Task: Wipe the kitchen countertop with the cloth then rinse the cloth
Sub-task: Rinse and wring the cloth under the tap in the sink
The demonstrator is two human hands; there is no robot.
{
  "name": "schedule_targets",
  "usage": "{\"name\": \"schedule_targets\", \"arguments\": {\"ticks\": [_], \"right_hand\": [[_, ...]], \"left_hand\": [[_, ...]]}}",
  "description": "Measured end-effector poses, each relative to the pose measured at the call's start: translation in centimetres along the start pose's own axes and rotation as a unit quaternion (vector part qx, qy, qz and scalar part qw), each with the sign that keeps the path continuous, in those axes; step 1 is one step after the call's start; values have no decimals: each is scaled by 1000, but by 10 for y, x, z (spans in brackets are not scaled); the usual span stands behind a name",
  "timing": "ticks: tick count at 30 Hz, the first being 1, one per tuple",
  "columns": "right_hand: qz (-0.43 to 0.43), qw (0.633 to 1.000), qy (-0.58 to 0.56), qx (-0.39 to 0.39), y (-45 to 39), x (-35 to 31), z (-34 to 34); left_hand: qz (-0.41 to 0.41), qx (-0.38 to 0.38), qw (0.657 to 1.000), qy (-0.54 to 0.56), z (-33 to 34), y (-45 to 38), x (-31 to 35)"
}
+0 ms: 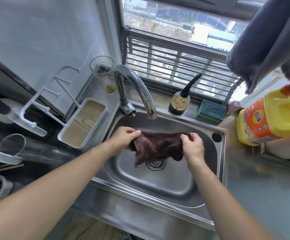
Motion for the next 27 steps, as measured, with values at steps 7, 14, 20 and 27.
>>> {"name": "schedule_targets", "arguments": {"ticks": [7, 14, 20, 27], "right_hand": [[-96, 935, 87, -329, 81, -18, 117], [56, 968, -52, -239, 54, 20, 88], [334, 907, -173, -192, 64, 76, 71], [224, 947, -192, -126, 33, 75, 46]], "left_hand": [[-165, -52, 954, 245, 68, 13, -16], [-151, -27, 967, 204, 45, 11, -31], [-76, -168, 901, 392, 66, 26, 2], [-158, -30, 978, 135, 80, 25, -40]]}}
Point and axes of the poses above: each hand's wrist, its own y-axis away from the middle knuckle, its own z-axis out of the palm, x = y × z, the point moved 10 cm from there along -y, towards the middle knuckle, and after that the axes turned 8 degrees about -y, right-handed, at the moved point
